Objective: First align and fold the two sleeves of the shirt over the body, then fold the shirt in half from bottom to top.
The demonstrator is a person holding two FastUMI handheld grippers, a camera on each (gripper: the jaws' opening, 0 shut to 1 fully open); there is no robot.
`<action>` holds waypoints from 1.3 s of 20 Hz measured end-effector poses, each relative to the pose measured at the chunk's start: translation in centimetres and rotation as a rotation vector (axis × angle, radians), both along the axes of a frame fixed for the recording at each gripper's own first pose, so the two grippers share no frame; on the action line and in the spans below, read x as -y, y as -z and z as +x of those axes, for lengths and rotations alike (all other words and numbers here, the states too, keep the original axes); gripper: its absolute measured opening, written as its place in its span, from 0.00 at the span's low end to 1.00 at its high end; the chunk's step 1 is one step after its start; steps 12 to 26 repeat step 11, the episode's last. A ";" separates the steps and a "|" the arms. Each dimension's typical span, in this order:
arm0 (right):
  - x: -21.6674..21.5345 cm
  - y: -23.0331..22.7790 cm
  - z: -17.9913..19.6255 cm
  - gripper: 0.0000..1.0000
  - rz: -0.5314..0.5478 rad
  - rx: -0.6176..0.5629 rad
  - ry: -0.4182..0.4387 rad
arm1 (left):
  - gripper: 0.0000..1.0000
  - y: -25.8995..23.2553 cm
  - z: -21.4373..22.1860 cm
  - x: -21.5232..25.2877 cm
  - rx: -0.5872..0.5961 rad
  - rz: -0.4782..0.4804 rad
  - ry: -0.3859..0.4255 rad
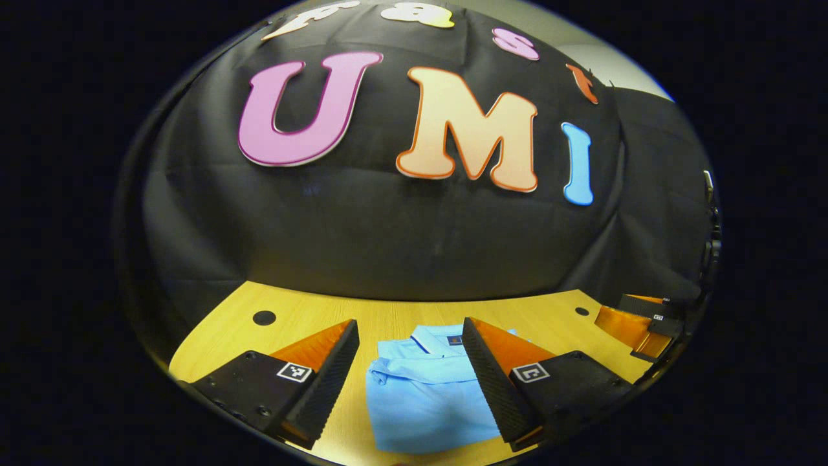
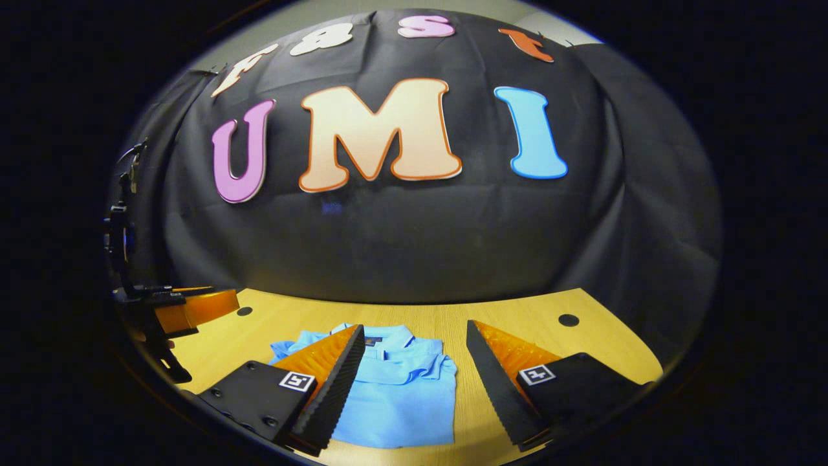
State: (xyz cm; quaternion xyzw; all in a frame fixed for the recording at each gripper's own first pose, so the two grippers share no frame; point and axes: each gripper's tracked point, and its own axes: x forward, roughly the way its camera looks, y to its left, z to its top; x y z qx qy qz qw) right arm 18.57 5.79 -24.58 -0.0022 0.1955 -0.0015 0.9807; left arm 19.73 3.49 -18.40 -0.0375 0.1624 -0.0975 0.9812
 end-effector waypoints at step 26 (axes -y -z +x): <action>-0.9 -7.1 -8.7 0.98 -0.011 0.126 -0.031 | 0.95 -6.0 -10.3 -1.0 0.096 0.083 -0.022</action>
